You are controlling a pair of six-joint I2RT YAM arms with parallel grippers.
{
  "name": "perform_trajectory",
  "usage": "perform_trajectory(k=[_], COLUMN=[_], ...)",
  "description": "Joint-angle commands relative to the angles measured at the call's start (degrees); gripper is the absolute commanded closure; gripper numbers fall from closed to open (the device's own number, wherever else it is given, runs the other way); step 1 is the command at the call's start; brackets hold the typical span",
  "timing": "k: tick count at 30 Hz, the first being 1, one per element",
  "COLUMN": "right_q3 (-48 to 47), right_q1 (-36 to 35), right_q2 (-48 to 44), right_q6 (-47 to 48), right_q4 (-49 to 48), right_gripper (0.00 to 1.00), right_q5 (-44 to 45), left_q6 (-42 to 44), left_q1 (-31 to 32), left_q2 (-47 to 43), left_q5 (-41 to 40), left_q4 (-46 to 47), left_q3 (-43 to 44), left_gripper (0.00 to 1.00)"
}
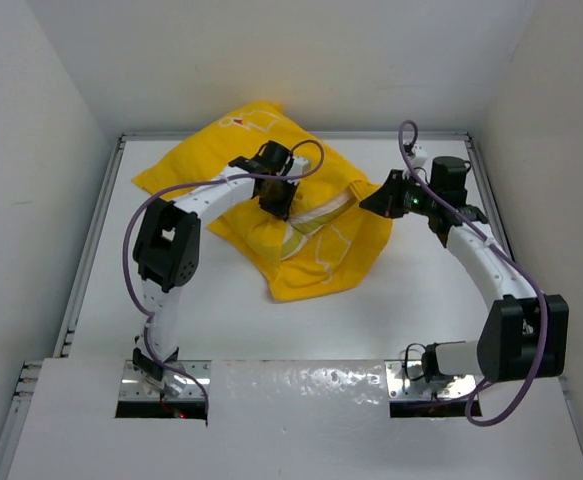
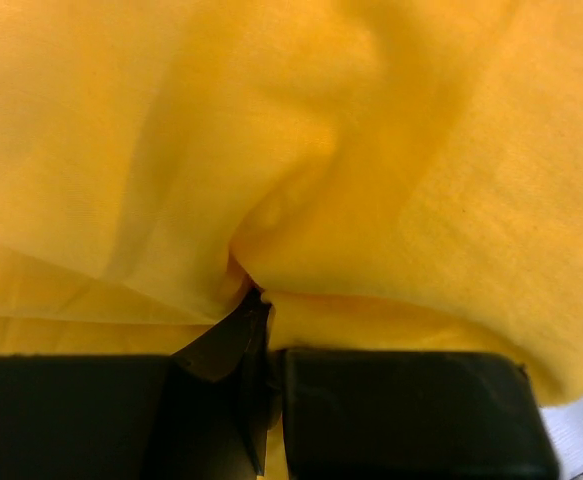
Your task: Put the pillow into the pillowcase
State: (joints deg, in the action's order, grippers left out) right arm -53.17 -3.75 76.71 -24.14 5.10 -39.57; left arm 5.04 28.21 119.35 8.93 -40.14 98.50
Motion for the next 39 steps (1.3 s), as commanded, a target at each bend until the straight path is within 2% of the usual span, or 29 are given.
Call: perform_trajectory(k=[1,3,5,6,7,8,9,10,13,16,17,20,23,28,30,35,38,39], right_q3=[-4.5,-5.7,-6.5,-8.3,-9.5,-10.5,-11.2,-10.8,-8.0,-4.6,-2.6,1.6,3.7,0.7,-1.0,-5.6,-5.8,-5.7], right_q1=[0.6,0.6,0.6,0.6,0.5,0.5,0.3,-0.4,-4.8,-11.8,-14.9,-16.4,-17.7,-20.2,-20.3,-20.3,-20.2,-20.1], right_q2=[0.4,2.5,5.6,6.6,8.4,9.0,9.2,9.4,8.5,6.3,5.3,5.0,6.1,14.2,16.7,25.1,27.8,28.1], right_q6=[-1.4,-4.8,-9.6,-10.4,-10.1,-9.4,-8.4,-7.4,-5.7,-6.5,-8.6,-17.9,-23.1,-23.5,-23.7,-24.9,-26.0,-26.0], right_q4=[-4.3,-8.6,-12.5,-11.0,-5.3,-0.9,2.1,5.8,9.6,9.6,8.3,5.6,4.9,-0.1,-3.0,-2.6,-2.9,-2.8], right_gripper=[1.0,1.0,0.99,0.9,0.68,0.56,0.48,0.35,0.25,0.23,0.22,0.21,0.21,0.21,0.24,0.31,0.58,0.84], right_q5=[-14.2,-11.3,-3.4,0.3,4.2,12.4,16.1,18.6,25.7,32.5,35.9,39.5,43.0,41.3,41.8,40.4,41.5,42.2], left_q6=[1.0,1.1,-0.2,-0.8,-1.6,-1.9,-2.1,-2.5,-3.2,-3.7,-3.7,-3.8,-3.4,-3.3,-3.2,-2.5,-2.4,-2.4], left_q1=[-0.4,0.7,1.1,1.2,1.1,1.1,1.1,1.2,1.2,1.3,1.4,1.5,1.6,1.5,1.5,1.6,1.5,1.5], left_q2=[0.4,0.5,1.0,1.2,1.8,2.0,2.0,1.9,1.5,2.3,2.6,2.4,1.9,1.3,1.2,0.8,0.9,1.0], left_q5=[-9.3,-6.3,-5.2,-4.5,-4.3,-4.1,-3.6,-3.4,-1.6,-1.1,-1.3,-1.4,-1.7,-2.1,-2.2,-3.2,-3.5,-3.7], left_q4=[13.4,13.7,14.0,13.9,13.6,13.4,13.1,13.2,13.9,14.0,13.6,13.2,13.2,12.7,12.4,11.4,11.0,10.9], left_q3=[-1.4,-3.7,-5.1,-5.1,-4.5,-4.3,-4.0,-3.8,-3.6,-2.5,-2.1,-2.1,-2.6,-2.4,-2.3,-2.0,-1.4,-1.3], left_gripper=[1.0,1.0,1.0,1.0,1.0,1.0,1.0,1.0,1.0,1.0,1.0,1.0,1.0,1.0,1.0,1.0,1.0,1.0])
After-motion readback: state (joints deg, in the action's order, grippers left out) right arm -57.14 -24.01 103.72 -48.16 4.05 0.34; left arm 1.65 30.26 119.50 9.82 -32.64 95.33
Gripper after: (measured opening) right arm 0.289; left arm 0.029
